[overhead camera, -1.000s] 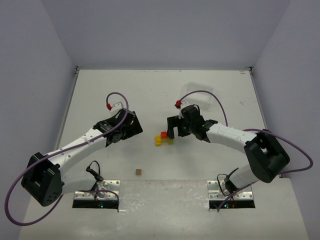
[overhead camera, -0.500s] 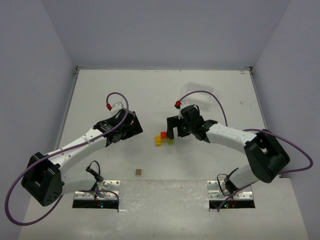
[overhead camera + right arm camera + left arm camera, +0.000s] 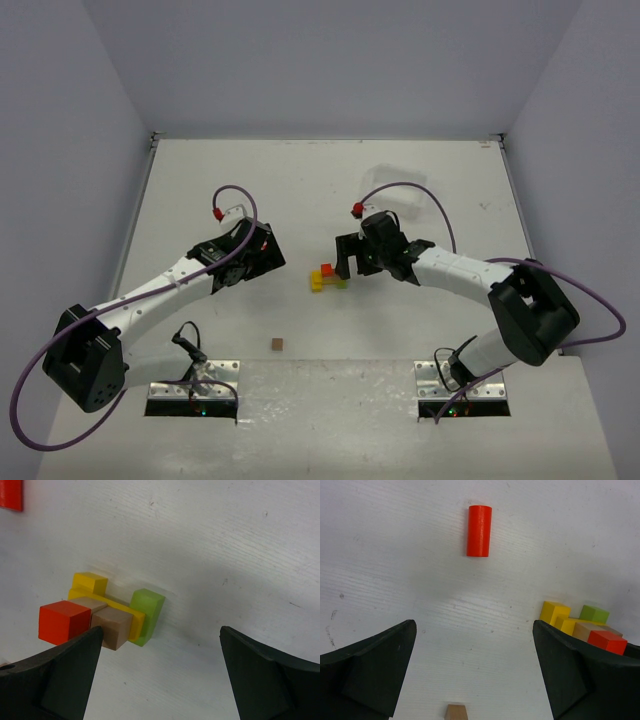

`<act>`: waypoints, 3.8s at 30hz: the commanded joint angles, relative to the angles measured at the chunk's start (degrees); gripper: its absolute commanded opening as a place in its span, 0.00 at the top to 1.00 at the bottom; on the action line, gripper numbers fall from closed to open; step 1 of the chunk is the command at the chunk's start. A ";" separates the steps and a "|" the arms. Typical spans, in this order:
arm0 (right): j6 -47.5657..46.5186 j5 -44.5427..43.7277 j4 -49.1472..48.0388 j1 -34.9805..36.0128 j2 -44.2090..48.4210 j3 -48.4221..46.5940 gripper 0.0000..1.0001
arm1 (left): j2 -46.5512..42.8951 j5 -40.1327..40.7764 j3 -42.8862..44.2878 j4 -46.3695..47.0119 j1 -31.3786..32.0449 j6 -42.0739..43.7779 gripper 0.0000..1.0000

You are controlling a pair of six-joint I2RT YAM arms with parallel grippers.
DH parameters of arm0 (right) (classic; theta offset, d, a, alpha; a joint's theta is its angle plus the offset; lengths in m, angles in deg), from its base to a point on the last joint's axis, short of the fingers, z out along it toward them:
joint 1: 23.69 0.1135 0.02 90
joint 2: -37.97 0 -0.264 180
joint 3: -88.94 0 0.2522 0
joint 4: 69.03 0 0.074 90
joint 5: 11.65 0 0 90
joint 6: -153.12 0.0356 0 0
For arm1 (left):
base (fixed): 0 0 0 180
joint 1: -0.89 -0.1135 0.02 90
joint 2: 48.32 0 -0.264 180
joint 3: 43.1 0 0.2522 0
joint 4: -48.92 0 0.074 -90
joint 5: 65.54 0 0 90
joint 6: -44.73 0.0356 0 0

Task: Build the wood block tower

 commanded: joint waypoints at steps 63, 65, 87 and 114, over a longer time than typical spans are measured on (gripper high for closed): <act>-30.72 4.43 -29.17 38.71 -18.83 -3.34 0.32 | -14.36 3.81 -11.25 -0.56 -2.83 -2.32 0.00; -30.72 3.99 -29.08 38.62 -18.92 -3.26 0.40 | -14.36 3.81 -11.25 -0.57 -2.74 -2.41 0.00; -35.71 8.86 -23.70 32.46 -1.86 -0.97 0.99 | -14.18 2.97 -10.05 -0.01 -2.77 -1.02 0.00; -67.27 37.76 11.58 -6.38 11.43 -11.84 0.96 | -7.12 -2.53 -3.41 9.90 -2.75 10.10 0.00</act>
